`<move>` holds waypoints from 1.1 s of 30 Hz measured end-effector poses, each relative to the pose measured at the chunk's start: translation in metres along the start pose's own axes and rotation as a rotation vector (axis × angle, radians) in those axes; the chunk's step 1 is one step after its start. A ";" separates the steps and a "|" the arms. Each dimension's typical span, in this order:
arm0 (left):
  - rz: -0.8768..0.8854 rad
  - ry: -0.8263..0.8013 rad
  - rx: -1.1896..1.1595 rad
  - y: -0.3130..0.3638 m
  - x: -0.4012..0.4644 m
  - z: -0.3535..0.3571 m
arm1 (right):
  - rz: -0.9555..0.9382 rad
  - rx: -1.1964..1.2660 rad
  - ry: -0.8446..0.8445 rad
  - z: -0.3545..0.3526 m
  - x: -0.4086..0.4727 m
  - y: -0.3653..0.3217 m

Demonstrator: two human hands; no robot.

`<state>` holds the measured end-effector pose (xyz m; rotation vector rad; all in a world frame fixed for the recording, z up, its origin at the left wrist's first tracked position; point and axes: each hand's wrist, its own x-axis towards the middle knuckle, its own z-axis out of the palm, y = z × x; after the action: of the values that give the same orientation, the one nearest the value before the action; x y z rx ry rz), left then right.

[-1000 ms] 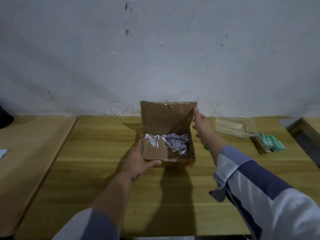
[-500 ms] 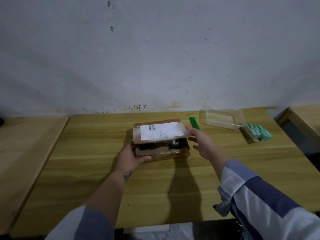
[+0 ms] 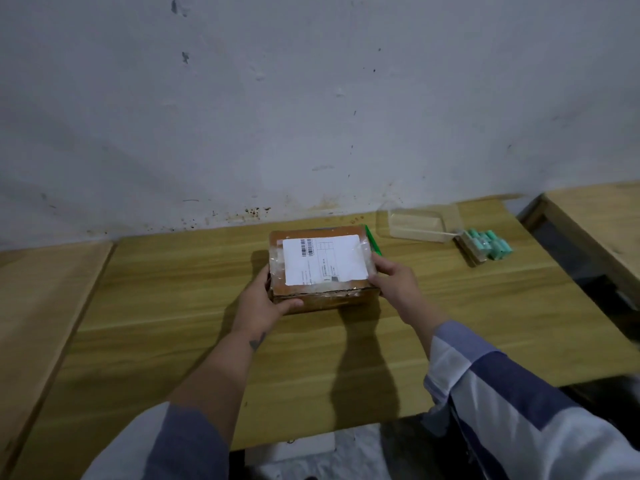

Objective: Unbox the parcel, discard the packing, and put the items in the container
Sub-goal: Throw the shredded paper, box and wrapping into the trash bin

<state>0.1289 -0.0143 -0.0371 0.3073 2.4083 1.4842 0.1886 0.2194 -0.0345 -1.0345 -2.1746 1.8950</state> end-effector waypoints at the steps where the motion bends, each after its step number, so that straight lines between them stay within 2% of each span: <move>1: 0.014 -0.016 0.006 0.006 0.000 0.006 | -0.006 -0.001 0.018 -0.010 -0.003 0.001; 9: 0.088 -0.117 -0.017 0.053 -0.043 0.094 | -0.013 0.022 0.116 -0.128 -0.049 0.034; 16: 0.142 -0.176 -0.016 0.088 -0.137 0.205 | 0.015 0.013 0.149 -0.256 -0.130 0.080; 25: 0.198 -0.368 0.094 0.117 -0.259 0.355 | 0.032 0.031 0.322 -0.413 -0.237 0.198; 30: 0.194 -0.486 0.151 0.115 -0.296 0.410 | 0.154 0.063 0.465 -0.451 -0.280 0.238; 33: 0.134 -0.541 0.211 0.099 -0.305 0.427 | 0.244 0.055 0.493 -0.455 -0.293 0.265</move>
<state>0.5690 0.2843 -0.0876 0.8155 2.1236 1.0182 0.7425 0.4540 -0.0611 -1.6118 -1.7733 1.5451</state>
